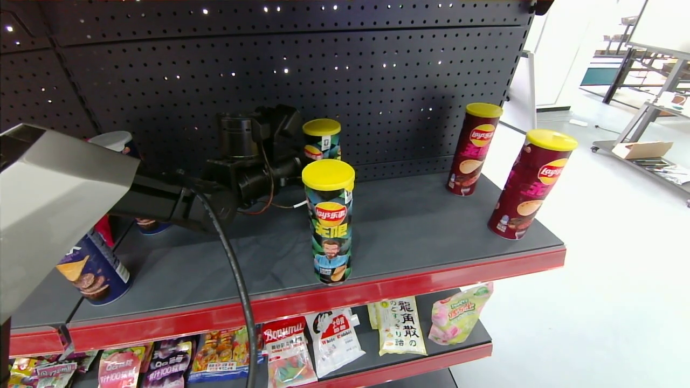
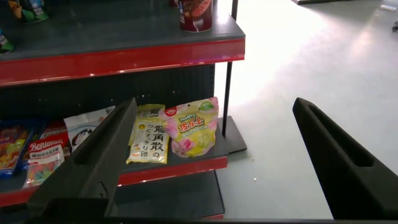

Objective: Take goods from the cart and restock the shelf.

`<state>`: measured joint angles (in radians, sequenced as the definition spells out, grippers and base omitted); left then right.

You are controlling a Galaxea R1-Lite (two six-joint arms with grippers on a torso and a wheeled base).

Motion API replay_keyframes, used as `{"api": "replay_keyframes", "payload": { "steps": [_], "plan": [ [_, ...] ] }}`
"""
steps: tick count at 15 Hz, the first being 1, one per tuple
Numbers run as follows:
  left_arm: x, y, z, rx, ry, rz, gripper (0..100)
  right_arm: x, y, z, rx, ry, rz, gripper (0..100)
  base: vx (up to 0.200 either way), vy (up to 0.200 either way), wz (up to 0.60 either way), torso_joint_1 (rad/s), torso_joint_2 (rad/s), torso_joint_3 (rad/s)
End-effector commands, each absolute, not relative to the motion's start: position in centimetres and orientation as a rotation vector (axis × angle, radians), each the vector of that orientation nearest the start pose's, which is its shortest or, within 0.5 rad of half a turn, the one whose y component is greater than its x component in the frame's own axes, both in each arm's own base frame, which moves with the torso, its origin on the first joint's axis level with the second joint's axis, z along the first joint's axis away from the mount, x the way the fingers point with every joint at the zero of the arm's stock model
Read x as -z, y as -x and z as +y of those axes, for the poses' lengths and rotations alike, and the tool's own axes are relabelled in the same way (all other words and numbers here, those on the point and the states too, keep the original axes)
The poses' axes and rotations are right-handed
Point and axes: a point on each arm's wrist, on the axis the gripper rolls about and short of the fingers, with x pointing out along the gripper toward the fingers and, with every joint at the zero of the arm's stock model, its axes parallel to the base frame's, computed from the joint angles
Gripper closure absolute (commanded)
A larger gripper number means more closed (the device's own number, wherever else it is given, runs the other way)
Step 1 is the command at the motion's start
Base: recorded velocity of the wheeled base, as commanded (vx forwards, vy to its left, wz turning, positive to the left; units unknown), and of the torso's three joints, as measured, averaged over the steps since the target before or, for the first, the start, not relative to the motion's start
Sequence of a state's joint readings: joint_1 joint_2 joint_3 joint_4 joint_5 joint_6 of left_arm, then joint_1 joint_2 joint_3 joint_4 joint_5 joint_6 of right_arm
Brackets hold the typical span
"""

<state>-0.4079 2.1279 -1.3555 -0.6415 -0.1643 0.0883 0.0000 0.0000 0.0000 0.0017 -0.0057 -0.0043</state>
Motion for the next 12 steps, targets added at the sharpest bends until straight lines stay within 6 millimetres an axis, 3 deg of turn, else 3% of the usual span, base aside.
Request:
{"api": "replay_keyframes", "payload": {
  "steps": [1,4,10,12],
  "plan": [
    [-17.9,-39.6,-17.4,0.567,-0.101,0.099,0,-7.5,2.3,0.0,0.006,0.005,0.003,0,0.0,0.0,0.0,0.0,0.0,0.0],
    [-18.7,-37.9,-16.1,0.552,-0.101,0.11,0,-7.5,2.3,0.0,0.006,0.005,0.003,0,0.0,0.0,0.0,0.0,0.0,0.0],
    [-17.7,-32.0,-10.7,0.478,-0.107,0.235,0,-7.5,2.3,0.0,0.006,0.005,0.003,0,0.0,0.0,0.0,0.0,0.0,0.0],
    [-17.6,-27.5,-9.0,0.478,-0.101,0.266,0,-7.5,2.3,0.0,0.006,0.005,0.003,0,0.0,0.0,0.0,0.0,0.0,0.0]
  ]
}}
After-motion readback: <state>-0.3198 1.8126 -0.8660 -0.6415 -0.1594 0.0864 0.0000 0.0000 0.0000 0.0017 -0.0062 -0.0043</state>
